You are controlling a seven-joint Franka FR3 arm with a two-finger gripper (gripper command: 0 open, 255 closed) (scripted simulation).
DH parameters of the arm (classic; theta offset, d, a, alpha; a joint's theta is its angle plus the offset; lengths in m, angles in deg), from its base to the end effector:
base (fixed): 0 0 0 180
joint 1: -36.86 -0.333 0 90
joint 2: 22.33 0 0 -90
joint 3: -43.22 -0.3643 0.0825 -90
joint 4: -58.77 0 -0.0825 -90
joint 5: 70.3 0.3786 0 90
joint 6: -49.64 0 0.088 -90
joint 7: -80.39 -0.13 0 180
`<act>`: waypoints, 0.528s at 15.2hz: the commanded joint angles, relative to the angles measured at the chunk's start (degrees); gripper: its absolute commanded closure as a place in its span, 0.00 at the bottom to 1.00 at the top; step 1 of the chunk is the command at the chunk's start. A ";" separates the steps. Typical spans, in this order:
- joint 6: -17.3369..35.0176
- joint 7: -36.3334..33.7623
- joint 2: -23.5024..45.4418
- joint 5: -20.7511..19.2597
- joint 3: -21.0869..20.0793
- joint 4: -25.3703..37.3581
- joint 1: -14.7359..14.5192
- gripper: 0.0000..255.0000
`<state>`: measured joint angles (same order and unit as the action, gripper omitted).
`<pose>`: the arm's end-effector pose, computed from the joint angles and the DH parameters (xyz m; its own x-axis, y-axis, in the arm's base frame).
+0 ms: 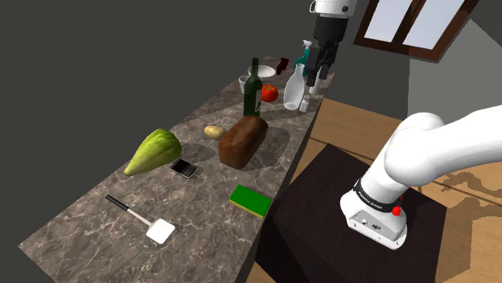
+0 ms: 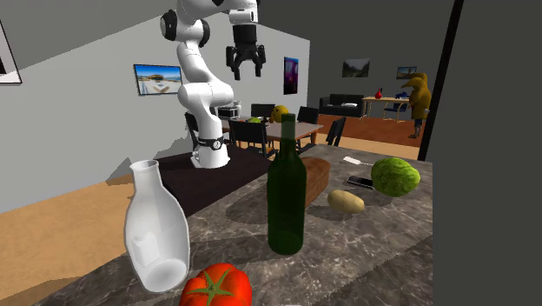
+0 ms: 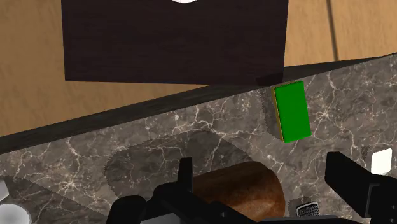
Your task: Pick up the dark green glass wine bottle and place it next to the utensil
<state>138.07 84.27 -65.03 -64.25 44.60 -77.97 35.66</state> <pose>0.2720 0.0109 0.5752 0.9932 0.0749 -0.0893 0.0631 -0.9898 -0.1277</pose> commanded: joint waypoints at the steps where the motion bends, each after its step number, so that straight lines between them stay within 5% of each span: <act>1: 0.00 0.00 0.00 0.00 0.00 0.00 0.00 0.00; 8: 9.25 1.78 13.54 -1.82 1.74 6.17 1.30 0.00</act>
<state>146.22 86.01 -53.82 -65.95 46.22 -73.38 36.87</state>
